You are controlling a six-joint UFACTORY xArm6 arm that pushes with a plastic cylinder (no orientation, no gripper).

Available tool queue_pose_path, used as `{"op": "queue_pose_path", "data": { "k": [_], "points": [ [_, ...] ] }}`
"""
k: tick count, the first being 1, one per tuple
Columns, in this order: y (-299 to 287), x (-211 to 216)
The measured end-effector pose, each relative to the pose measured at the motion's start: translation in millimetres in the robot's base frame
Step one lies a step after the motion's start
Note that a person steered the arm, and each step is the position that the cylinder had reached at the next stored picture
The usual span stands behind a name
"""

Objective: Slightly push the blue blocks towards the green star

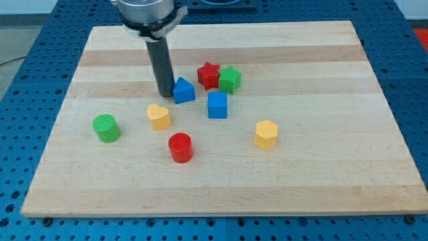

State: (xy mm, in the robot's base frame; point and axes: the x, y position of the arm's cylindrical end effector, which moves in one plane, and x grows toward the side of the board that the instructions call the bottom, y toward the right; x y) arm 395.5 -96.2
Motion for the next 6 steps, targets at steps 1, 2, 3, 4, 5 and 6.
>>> {"op": "queue_pose_path", "data": {
  "k": [1, 2, 3, 4, 5, 6],
  "points": [
    [12, 0],
    [19, -5],
    [6, 1],
    [11, 45],
    [54, 60],
    [53, 49]
  ]
}}
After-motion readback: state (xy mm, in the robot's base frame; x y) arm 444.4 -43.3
